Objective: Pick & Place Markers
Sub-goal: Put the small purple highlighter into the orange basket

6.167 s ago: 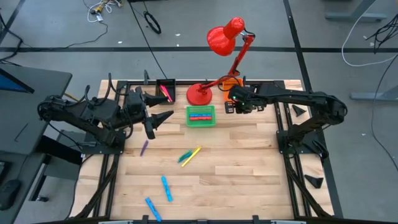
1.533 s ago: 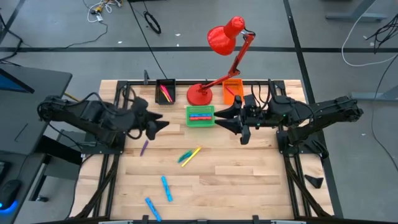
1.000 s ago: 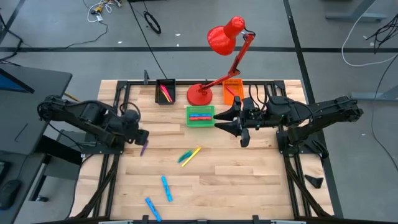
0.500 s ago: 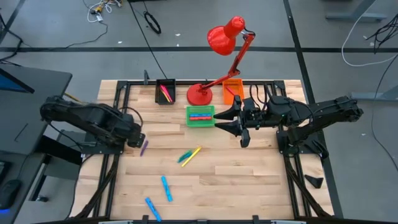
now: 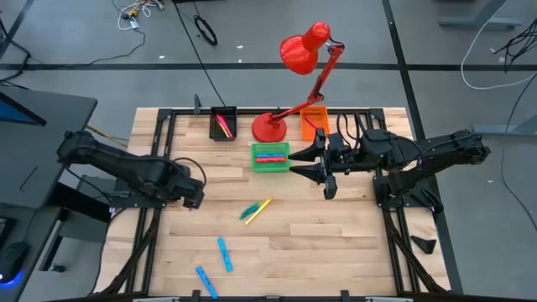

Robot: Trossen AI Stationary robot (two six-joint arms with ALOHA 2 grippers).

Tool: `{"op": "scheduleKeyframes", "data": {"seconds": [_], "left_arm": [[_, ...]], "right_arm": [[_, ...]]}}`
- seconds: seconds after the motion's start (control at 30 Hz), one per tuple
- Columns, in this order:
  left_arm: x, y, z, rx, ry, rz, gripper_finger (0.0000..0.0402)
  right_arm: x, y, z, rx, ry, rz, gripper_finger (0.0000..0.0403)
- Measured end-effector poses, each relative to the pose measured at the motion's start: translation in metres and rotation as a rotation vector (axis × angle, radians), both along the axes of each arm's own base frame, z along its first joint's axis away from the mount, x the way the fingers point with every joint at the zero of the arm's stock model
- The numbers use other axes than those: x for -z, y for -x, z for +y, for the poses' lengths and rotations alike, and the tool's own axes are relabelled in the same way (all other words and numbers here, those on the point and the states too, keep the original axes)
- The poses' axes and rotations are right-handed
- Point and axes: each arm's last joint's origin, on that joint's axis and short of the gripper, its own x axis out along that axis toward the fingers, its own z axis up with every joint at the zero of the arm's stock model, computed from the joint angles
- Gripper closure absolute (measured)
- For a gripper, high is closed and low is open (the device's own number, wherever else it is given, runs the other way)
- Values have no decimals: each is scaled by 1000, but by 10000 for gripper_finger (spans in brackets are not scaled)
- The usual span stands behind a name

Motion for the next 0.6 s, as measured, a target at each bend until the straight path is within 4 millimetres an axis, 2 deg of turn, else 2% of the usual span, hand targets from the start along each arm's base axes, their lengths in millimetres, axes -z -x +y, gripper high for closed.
{"op": "scheduleKeyframes", "data": {"seconds": [0.3, 0.6], "left_arm": [[43, 3, 4, -46, -8, 17, 118], [74, 3, 12, -86, 2, -22, 118]], "right_arm": [[0, 0, 0, 3, 30, -2, 246], [0, 0, 0, 5, 44, -3, 246]]}}
